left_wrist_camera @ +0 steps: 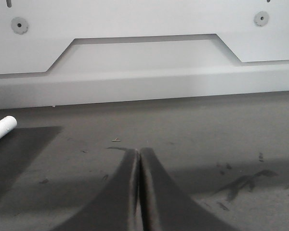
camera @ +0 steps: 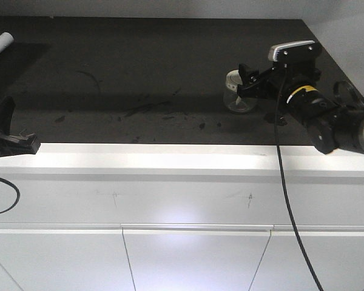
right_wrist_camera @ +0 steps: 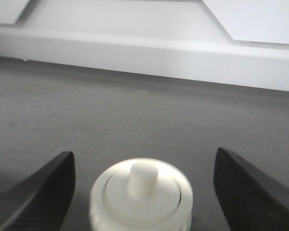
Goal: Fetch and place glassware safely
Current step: 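Close the right gripper around the white lid of the glass jar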
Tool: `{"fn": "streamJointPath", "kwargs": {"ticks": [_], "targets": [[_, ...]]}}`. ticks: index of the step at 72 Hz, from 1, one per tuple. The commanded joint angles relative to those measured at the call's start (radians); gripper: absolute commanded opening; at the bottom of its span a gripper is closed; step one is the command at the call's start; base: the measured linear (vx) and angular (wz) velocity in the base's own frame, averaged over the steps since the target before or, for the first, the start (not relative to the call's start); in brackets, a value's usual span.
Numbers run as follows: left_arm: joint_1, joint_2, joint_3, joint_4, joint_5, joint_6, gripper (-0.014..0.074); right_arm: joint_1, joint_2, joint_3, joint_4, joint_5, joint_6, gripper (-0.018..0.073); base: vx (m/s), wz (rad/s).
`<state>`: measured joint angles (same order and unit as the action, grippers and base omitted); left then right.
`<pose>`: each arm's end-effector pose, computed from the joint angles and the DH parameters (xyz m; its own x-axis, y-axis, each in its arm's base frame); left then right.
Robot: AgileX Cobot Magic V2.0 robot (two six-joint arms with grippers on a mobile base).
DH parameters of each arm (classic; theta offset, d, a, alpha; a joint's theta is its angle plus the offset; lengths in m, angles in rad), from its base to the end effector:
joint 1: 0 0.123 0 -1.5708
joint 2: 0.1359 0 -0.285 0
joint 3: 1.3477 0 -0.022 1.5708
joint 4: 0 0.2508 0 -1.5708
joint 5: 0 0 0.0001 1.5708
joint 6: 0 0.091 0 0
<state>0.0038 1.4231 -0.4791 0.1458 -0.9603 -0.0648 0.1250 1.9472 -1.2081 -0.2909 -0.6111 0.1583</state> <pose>0.2675 -0.0098 0.2416 0.1005 0.0194 -0.9947 0.1128 0.9931 0.0308 0.4367 0.0699 0.2312 -0.0366 -0.0862 -0.9956 -0.2899 0.9543 -0.0720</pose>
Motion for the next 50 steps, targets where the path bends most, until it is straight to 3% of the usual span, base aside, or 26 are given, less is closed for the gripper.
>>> {"fn": "streamJointPath", "kwargs": {"ticks": [1,16,38,50], "targets": [[0.000,-0.032,-0.019,-0.009,-0.073,-0.009,-0.0007,-0.001,-0.002,-0.111,-0.012,-0.023,-0.011,0.0558,0.00,0.00],[0.000,-0.032,-0.019,-0.009,-0.073,-0.009,-0.0007,-0.001,0.087,-0.230,-0.012,0.000,-0.009,0.0558,0.00,0.00],[0.000,-0.032,-0.019,-0.009,-0.073,-0.009,-0.0007,-0.001,0.164,-0.280,-0.013,-0.018,0.017,0.0555,0.00,0.00],[0.000,-0.032,-0.019,-0.009,-0.073,-0.009,-0.0007,-0.001,0.174,-0.285,-0.015,-0.019,0.017,0.0463,0.00,0.00]]}}
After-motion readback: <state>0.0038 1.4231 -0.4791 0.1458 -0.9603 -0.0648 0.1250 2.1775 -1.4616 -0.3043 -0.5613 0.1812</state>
